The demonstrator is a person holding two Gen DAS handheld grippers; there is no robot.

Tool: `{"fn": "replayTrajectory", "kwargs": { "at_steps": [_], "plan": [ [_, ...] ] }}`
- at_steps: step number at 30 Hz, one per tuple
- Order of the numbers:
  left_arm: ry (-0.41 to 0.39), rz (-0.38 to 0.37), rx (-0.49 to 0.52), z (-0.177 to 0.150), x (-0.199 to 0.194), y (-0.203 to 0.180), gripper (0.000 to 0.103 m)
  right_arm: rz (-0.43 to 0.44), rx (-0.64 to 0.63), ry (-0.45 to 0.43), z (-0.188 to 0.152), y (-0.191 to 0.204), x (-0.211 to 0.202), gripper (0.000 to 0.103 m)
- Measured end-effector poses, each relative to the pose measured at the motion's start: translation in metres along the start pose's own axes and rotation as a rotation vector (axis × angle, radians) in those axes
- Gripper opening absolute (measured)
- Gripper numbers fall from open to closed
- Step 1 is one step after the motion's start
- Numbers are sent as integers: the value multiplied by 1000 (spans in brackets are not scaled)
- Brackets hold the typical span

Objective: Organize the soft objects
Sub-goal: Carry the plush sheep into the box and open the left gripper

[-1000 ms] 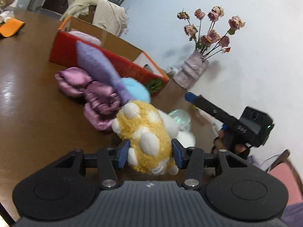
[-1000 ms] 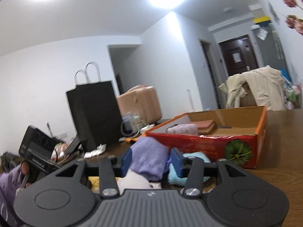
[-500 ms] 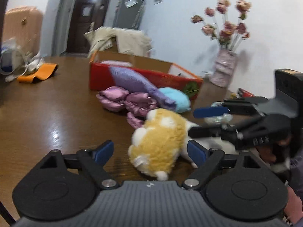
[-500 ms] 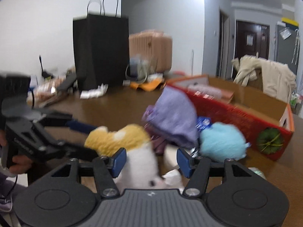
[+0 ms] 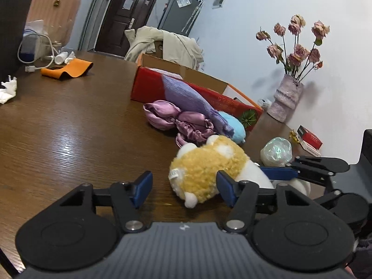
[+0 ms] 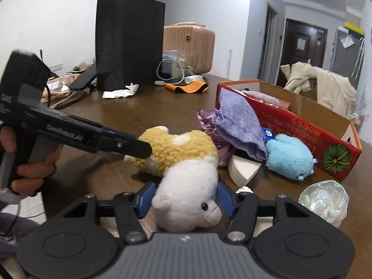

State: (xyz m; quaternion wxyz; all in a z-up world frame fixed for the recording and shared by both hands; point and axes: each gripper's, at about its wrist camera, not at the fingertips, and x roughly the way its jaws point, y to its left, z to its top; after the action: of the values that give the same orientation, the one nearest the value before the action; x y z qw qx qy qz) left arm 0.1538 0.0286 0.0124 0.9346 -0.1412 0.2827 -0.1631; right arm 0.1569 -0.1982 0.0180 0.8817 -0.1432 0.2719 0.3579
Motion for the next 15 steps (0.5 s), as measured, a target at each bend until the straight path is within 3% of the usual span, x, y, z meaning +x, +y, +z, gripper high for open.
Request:
{"fn": "replayTrajectory", "kwargs": {
  "at_steps": [2, 4, 9, 12, 15],
  "plan": [
    [30, -38, -4, 3, 5, -2, 51, -15, -25, -7, 1, 5, 3, 49],
    [35, -43, -13, 9, 3, -4, 48, -14, -13, -16, 6, 6, -1, 47],
    [-83, -161, 30, 58, -11, -14, 45, -60, -1, -149, 34, -11, -38, 47],
    [-106, -199, 102, 104, 13, -31, 45, -108, 33, -202, 59, -44, -45, 47],
    [-95, -212, 112, 154, 63, -44, 45, -173, 90, -220, 86, -92, -32, 47]
  ]
}}
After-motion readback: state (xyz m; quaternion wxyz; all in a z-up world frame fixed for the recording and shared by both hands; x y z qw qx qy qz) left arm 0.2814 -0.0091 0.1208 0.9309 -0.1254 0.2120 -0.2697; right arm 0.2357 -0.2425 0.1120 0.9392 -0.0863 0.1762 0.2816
